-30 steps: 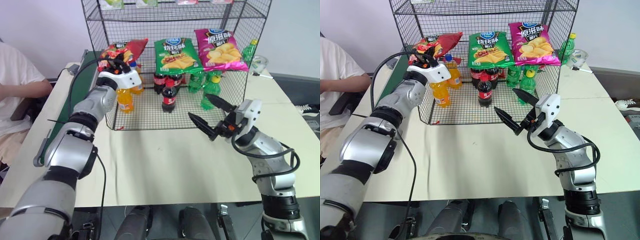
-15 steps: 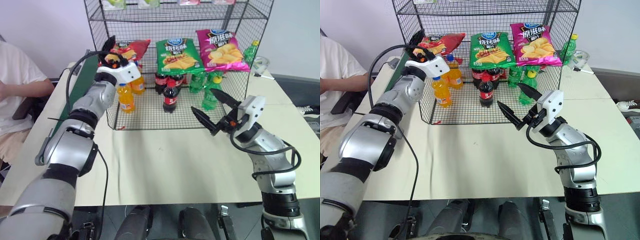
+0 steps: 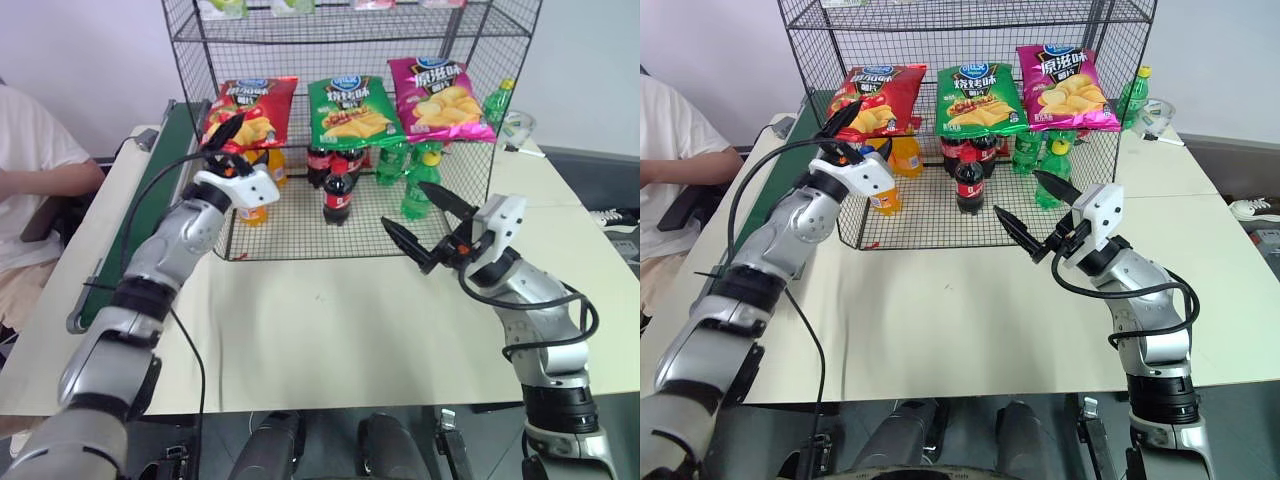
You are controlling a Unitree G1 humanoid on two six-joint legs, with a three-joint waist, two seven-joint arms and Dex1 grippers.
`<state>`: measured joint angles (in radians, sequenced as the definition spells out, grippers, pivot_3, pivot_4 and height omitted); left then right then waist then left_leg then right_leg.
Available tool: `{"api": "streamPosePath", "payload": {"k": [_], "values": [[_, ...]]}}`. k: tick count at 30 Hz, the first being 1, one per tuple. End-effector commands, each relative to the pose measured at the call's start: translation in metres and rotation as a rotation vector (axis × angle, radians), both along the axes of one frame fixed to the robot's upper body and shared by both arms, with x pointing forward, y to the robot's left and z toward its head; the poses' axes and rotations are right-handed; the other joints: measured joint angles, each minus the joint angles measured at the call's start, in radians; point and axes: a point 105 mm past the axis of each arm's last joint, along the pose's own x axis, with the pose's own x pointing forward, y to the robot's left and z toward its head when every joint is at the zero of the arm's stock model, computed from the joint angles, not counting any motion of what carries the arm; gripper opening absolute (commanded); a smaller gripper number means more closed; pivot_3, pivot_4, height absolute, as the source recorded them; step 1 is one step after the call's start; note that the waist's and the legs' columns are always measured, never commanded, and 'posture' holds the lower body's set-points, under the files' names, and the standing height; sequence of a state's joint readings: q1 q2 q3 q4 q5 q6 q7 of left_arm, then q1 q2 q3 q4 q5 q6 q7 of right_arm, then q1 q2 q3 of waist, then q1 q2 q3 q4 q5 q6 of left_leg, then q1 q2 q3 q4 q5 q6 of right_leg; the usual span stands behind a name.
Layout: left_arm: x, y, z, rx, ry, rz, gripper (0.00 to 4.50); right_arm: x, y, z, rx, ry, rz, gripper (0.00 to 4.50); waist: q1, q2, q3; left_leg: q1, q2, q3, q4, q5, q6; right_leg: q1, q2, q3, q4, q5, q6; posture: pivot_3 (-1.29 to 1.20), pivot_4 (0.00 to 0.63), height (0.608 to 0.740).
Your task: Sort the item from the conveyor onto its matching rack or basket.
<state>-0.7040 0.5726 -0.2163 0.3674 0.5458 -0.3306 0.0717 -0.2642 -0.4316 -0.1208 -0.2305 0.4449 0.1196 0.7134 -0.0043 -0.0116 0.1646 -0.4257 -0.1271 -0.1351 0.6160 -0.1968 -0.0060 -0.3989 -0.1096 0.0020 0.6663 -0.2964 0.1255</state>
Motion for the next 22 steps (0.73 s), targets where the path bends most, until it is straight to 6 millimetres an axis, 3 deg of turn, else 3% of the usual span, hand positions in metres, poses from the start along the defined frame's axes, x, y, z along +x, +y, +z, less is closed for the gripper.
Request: {"api": "streamPosePath", "payload": {"k": [1,3,8,10,13,17,22], "values": [[-0.035,0.01,0.025,-0.284,0.054,-0.175,4.12,-0.005,-0.003,0.01,-0.007,-0.049,0.005,4.5,-0.007,0.0,0.0,0.0,0.0,0.0,0.0,0.0,0.0,0.0,0.0,0.0,0.0,0.0,0.0,0.0,0.15,0.74],[-0.055,0.023,0.04,-0.445,0.086,-0.311,4.12,-0.008,-0.009,0.009,-0.029,-0.045,-0.001,4.5,-0.01,0.0,0.0,0.0,0.0,0.0,-0.001,0.0,0.0,0.0,-0.002,0.0,0.0,0.0,0.0,0.0,0.15,0.74],[-0.068,0.076,0.022,-0.641,0.461,-0.397,4.12,-0.027,-0.04,0.003,-0.119,0.022,0.026,4.5,-0.01,0.003,-0.002,0.0,0.001,0.0,0.0,0.0,0.0,0.001,-0.003,0.0,-0.001,0.0,-0.001,0.0,0.15,0.74],[-0.08,0.1,-0.009,-0.725,0.68,-0.348,4.12,-0.033,-0.051,0.001,-0.161,0.057,0.037,4.5,-0.012,0.004,-0.002,0.001,0.001,0.0,-0.001,-0.001,0.001,0.002,-0.003,0.0,-0.002,0.0,-0.001,0.0,0.15,0.74],[-0.107,0.12,-0.041,-0.735,0.873,-0.29,4.12,-0.043,-0.065,0.0,-0.214,0.1,0.038,4.5,-0.015,0.005,-0.002,0.003,0.001,0.001,-0.002,-0.001,0.002,0.002,-0.003,0.002,-0.002,0.0,-0.001,0.0,0.15,0.74],[-0.126,0.141,-0.062,-0.708,0.942,-0.211,4.12,-0.053,-0.087,-0.004,-0.276,0.145,0.015,4.5,0.006,0.004,-0.002,0.003,0.002,0.001,-0.001,-0.001,0.002,0.004,-0.003,0.002,-0.003,-0.001,-0.001,0.0,0.15,0.74],[-0.129,0.158,-0.07,-0.744,0.936,-0.166,4.12,-0.053,-0.099,-0.008,-0.289,0.165,-0.011,4.5,0.02,0.004,-0.002,0.005,0.002,0.001,0.0,-0.002,0.003,0.006,-0.005,0.001,-0.005,-0.003,-0.005,0.0,0.15,0.74]]}}
